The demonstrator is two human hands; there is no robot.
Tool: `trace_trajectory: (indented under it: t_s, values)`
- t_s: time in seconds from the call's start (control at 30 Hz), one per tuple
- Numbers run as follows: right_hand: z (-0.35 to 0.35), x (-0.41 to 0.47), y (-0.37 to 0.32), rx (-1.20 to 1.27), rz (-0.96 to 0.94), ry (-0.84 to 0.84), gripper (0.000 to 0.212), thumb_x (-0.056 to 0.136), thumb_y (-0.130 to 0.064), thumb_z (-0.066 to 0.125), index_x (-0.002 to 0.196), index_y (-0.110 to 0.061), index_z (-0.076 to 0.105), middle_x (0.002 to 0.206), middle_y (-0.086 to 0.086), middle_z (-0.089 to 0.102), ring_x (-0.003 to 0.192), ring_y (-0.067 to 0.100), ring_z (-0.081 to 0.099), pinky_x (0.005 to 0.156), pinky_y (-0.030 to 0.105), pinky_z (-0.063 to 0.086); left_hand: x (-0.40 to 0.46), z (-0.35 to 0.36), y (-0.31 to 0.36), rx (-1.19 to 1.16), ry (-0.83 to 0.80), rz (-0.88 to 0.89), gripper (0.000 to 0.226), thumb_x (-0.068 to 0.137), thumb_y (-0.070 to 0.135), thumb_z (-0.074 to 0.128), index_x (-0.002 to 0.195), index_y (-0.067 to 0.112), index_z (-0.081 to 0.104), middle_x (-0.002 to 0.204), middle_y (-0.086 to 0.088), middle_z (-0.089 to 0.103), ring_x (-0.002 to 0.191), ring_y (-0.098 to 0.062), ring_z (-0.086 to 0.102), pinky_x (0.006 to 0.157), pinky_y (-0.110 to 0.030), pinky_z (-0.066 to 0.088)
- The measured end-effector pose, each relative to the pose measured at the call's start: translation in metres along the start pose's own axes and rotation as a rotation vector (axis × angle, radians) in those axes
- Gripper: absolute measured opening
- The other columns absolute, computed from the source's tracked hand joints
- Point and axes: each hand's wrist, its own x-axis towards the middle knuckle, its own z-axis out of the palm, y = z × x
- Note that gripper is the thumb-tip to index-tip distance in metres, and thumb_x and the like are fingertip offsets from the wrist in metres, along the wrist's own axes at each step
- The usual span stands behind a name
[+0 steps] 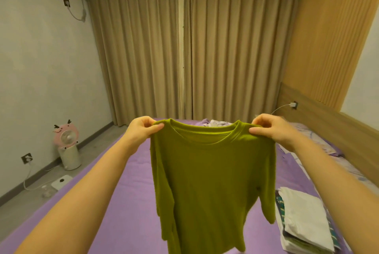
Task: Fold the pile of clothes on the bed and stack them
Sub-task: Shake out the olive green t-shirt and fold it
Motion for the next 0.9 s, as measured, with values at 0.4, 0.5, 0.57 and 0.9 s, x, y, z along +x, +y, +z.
trace_trajectory:
  t_s: [0.4, 0.5, 0.57, 0.9]
  values:
    - [0.04, -0.016, -0.036, -0.646, -0.123, 0.408, 0.016, 0.094, -0.023, 0.056, 0.102, -0.02, 0.07, 0.097, 0.004, 0.069, 0.086, 0.026, 0.063, 0.07, 0.039, 0.05, -0.006, -0.071, 0.023, 0.422, -0.001, 0.183, 0.04, 0.076, 0.053, 0.072, 0.072, 0.013, 0.065, 0.066, -0.001, 0.06, 0.062, -0.01, 0.053, 0.057, -0.026, 0.043]
    - [0.061, -0.027, -0.044, -0.43, -0.114, 0.471, 0.018, 0.099, -0.019, 0.045, 0.105, -0.019, 0.062, 0.095, 0.005, 0.06, 0.053, 0.023, 0.063, 0.051, 0.033, 0.051, -0.014, -0.102, 0.03, 0.463, -0.154, 0.149, 0.03, 0.078, 0.048, 0.072, 0.073, 0.019, 0.068, 0.067, 0.003, 0.065, 0.063, -0.007, 0.058, 0.056, -0.021, 0.045]
    - [0.082, -0.037, -0.05, -0.234, -0.075, 0.494, 0.017, 0.1, -0.017, 0.041, 0.101, -0.021, 0.057, 0.084, 0.003, 0.051, 0.057, 0.019, 0.058, 0.043, 0.027, 0.053, -0.02, -0.124, 0.028, 0.5, -0.192, 0.158, 0.019, 0.084, 0.036, 0.071, 0.079, 0.018, 0.069, 0.069, 0.003, 0.063, 0.065, -0.009, 0.055, 0.057, -0.021, 0.043]
    - [0.166, -0.099, -0.067, -0.62, -0.12, 0.567, 0.022, 0.103, -0.02, 0.033, 0.111, -0.012, 0.052, 0.088, 0.017, 0.058, 0.07, 0.033, 0.053, 0.05, 0.032, 0.032, -0.069, -0.172, -0.036, 0.814, 0.146, 0.029, 0.02, 0.098, 0.032, 0.046, 0.1, 0.016, 0.058, 0.09, -0.001, 0.057, 0.084, -0.024, 0.052, 0.071, -0.033, 0.038]
